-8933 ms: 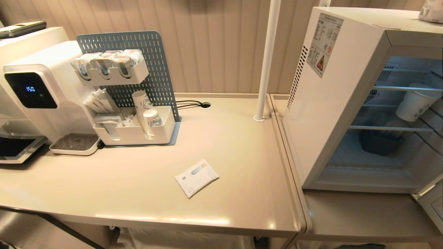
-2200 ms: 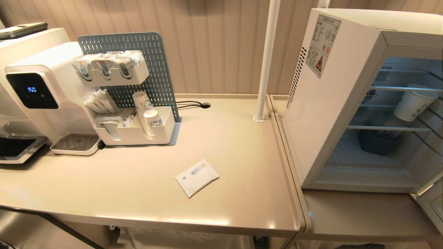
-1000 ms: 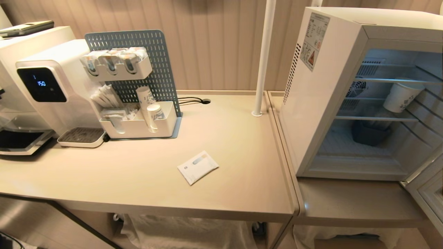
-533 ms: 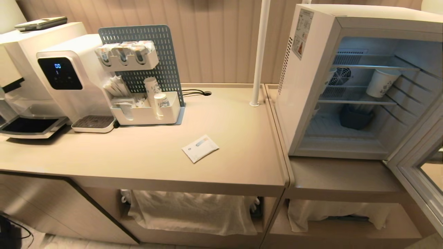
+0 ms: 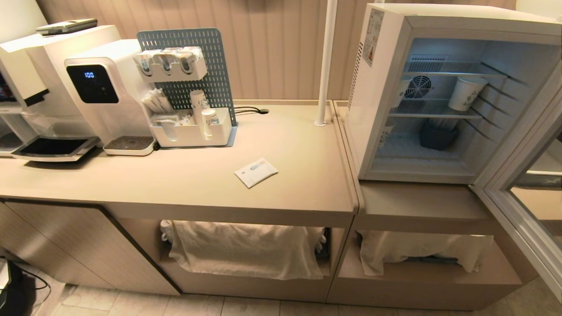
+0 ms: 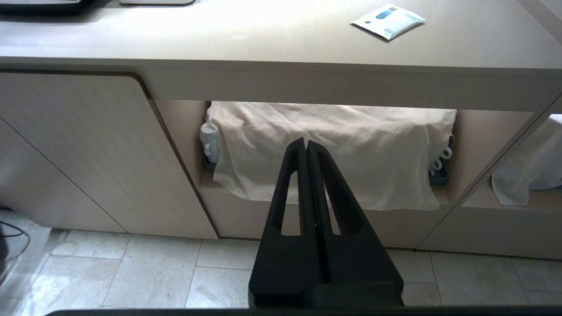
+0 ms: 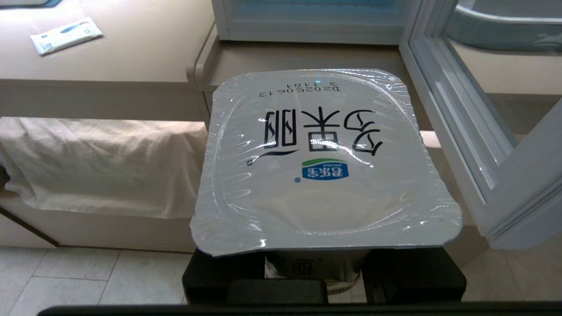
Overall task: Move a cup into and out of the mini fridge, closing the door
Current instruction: Put the yoghurt in the freezer
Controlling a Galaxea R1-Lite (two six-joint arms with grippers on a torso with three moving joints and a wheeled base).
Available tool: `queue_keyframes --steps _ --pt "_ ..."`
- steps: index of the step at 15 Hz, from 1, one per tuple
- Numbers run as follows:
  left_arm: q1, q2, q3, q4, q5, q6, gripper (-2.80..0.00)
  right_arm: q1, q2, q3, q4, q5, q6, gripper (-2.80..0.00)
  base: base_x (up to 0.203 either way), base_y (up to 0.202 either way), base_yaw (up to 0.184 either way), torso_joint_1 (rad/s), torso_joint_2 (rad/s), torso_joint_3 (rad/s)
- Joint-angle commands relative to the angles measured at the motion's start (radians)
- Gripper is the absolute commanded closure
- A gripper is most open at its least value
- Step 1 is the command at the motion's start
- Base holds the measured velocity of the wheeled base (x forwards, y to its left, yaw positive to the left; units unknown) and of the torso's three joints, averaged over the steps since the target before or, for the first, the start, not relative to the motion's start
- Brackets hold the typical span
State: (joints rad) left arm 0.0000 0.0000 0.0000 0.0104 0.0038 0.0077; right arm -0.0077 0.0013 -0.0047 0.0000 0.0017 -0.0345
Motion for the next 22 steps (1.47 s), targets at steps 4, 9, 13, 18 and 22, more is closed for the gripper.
queue_keyframes --steps 4,9,13,18,22 --pt "0.000 0.002 0.000 0.000 0.001 0.002 0.00 0.000 0.002 -0.011 0.031 -0.002 0.030 0.00 0.000 0.000 0.000 0.000 0.00 0.000" --pt "0.000 0.002 0.000 0.000 0.001 0.008 0.00 0.000 0.002 -0.011 0.028 -0.005 0.059 0.00 0.000 0.000 0.000 0.000 0.00 0.000" --pt "0.000 0.002 0.000 0.000 0.001 0.008 0.00 0.000 0.000 -0.003 0.004 -0.006 0.066 0.00 0.000 0.000 0.000 0.000 0.00 0.000" --pt "0.000 0.002 0.000 0.000 0.001 0.008 0.00 0.000 0.000 -0.006 0.009 -0.006 0.065 0.00 0.000 0.000 0.000 0.000 0.00 0.000" --pt "0.000 0.002 0.000 0.000 0.001 0.008 0.00 0.000 0.000 -0.005 0.008 -0.006 0.067 0.00 0.000 0.000 0.000 0.000 0.00 0.000"
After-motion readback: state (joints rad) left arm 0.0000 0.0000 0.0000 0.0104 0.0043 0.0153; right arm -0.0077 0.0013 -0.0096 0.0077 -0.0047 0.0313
